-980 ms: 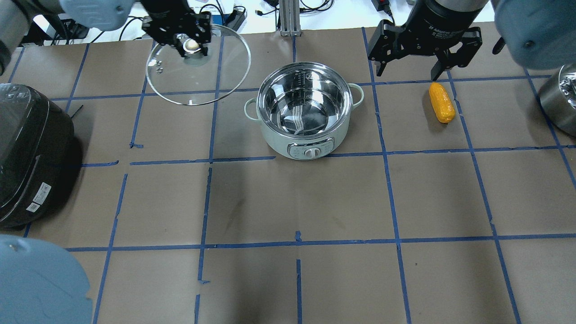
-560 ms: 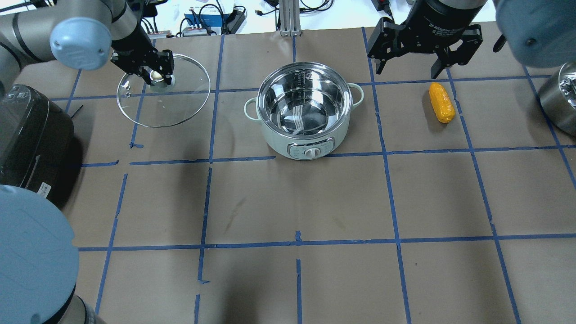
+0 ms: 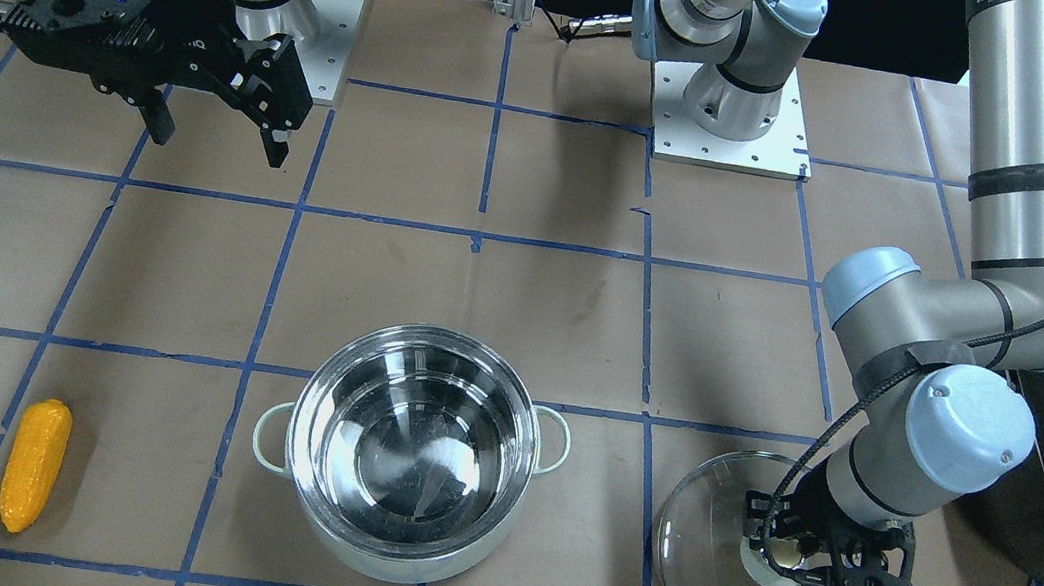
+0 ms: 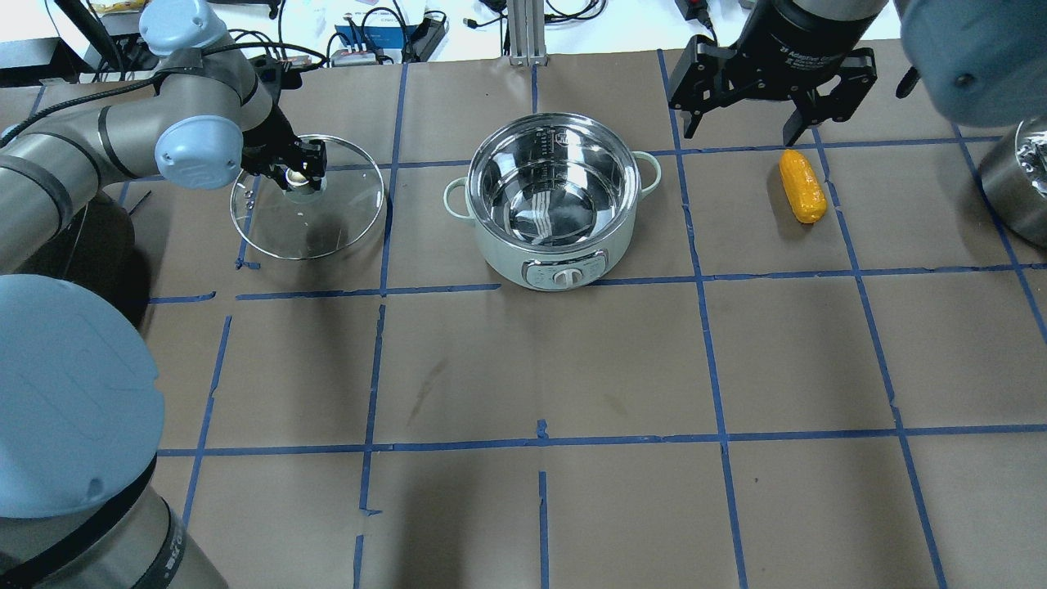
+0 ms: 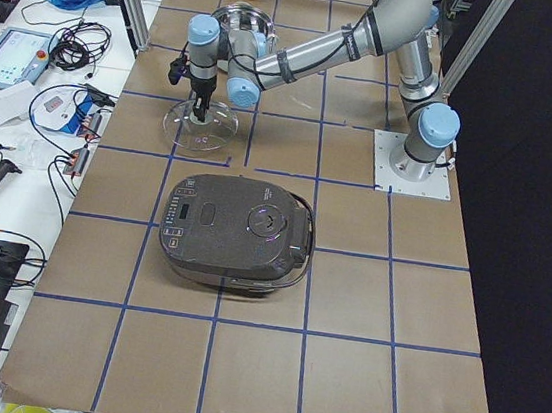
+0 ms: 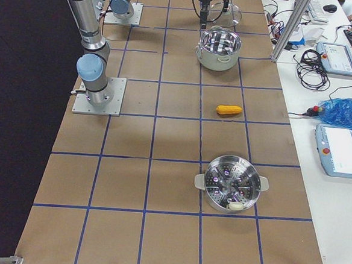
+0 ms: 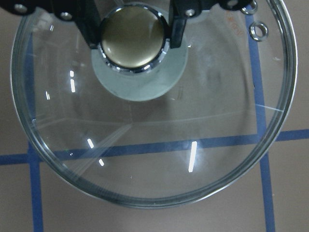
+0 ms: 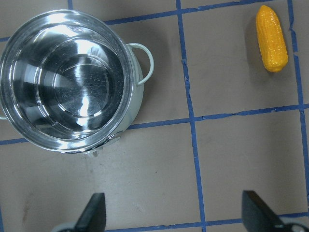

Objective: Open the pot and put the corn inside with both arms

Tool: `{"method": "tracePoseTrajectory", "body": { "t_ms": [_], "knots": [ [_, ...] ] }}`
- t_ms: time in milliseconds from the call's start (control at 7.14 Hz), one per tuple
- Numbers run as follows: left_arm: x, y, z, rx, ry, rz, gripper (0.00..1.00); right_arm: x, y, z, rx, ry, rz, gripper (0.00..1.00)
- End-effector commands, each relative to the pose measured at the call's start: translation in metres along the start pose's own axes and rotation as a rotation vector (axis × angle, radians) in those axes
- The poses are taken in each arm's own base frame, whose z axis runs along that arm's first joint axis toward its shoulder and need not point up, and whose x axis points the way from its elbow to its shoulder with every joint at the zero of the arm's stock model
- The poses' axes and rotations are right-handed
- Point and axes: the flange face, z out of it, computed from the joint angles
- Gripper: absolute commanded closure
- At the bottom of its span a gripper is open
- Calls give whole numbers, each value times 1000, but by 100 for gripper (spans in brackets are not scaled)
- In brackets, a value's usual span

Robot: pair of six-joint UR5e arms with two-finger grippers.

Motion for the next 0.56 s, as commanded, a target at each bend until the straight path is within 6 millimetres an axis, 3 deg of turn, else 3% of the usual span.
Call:
{"method": "tracePoseTrajectory", "body": {
  "t_ms": [0, 280, 420],
  "knots": [
    [0, 3, -7, 12, -3, -5, 0, 0, 1, 0, 1, 0, -3, 0],
    [12, 11, -43, -1, 0, -52, 0, 0, 1, 2, -3, 0, -3, 0],
    [34, 24, -83, -7, 3, -77, 0, 1, 1, 3, -6, 1, -3, 0]
  ]
}}
